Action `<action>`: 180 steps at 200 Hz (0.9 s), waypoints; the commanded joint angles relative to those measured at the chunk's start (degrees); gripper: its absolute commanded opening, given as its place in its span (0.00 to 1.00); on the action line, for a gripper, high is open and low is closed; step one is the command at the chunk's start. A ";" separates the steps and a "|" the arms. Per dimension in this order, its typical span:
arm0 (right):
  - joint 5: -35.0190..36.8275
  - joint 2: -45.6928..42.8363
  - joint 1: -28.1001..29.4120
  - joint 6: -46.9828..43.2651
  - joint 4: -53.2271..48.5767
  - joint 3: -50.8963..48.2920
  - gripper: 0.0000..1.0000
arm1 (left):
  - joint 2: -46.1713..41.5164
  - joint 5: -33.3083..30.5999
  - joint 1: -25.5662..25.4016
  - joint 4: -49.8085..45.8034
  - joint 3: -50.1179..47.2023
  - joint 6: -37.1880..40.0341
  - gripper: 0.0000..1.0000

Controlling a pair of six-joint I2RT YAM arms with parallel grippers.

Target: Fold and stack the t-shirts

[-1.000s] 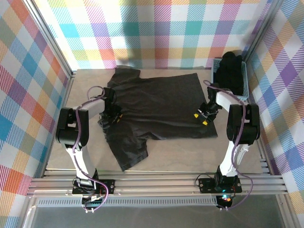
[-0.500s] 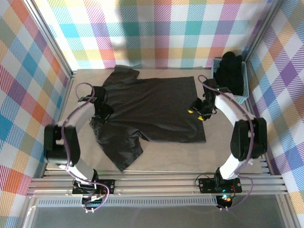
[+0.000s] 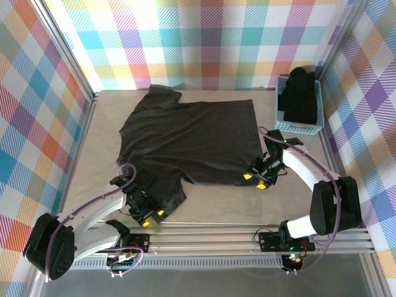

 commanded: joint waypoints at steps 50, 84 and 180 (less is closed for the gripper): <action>-2.14 -0.11 0.03 -0.52 -0.13 -0.27 0.52 | 3.54 -2.59 -2.07 11.69 -3.99 -8.59 0.33; 1.61 -1.53 -0.01 0.25 -1.50 -0.68 0.51 | 6.27 -4.91 -6.48 12.13 0.60 -9.76 0.00; 11.06 -1.03 -8.90 5.68 4.99 -6.19 0.44 | -8.16 -2.80 -22.28 -7.59 3.08 -16.56 0.00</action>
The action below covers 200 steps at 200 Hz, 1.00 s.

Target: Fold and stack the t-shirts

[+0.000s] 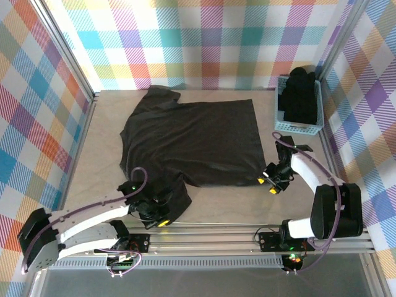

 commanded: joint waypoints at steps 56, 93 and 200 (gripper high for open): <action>1.48 2.74 -4.85 1.05 7.04 -3.74 0.39 | -7.68 1.15 -0.80 -7.86 -3.60 -2.73 0.00; -1.04 4.56 -5.16 1.72 11.90 -4.41 0.36 | -9.93 2.44 -0.84 -8.26 -5.32 -2.06 0.00; 2.47 1.91 -5.13 0.11 7.81 -2.28 0.00 | -9.71 3.47 -0.80 -8.50 -3.09 2.95 0.00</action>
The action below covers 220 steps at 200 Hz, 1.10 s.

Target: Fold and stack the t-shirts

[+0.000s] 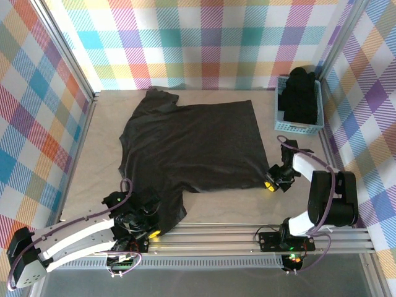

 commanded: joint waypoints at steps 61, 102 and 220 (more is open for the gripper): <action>2.47 -7.36 0.68 -1.10 -10.82 5.80 0.00 | 0.88 -20.46 0.37 -7.46 22.09 3.44 0.00; 1.67 -4.90 0.69 0.36 -12.86 11.11 0.00 | 7.14 -20.53 9.28 -1.79 26.61 7.32 0.00; -4.37 12.96 1.09 7.08 -15.17 29.66 0.00 | 33.30 -12.26 38.61 14.25 46.31 25.41 0.00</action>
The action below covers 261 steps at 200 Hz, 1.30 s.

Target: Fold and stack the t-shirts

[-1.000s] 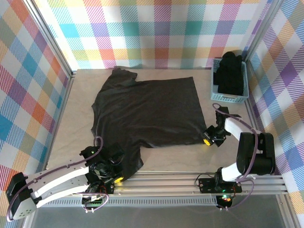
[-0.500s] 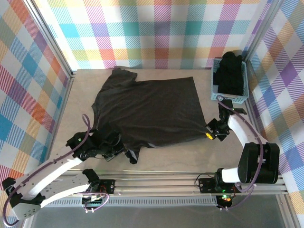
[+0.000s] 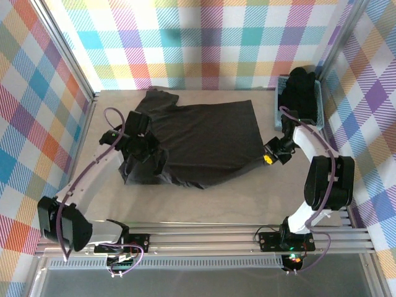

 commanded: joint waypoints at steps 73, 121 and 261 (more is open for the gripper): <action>0.77 8.13 0.66 6.49 -3.52 9.89 0.00 | 13.34 2.24 8.21 3.94 15.27 10.70 0.00; 1.96 12.08 0.64 6.47 -4.88 15.35 0.00 | 14.68 -1.15 10.52 2.94 15.84 11.19 0.00; 1.67 21.77 2.70 6.32 -5.54 25.56 0.00 | 15.67 -5.41 14.74 2.28 14.08 12.17 0.00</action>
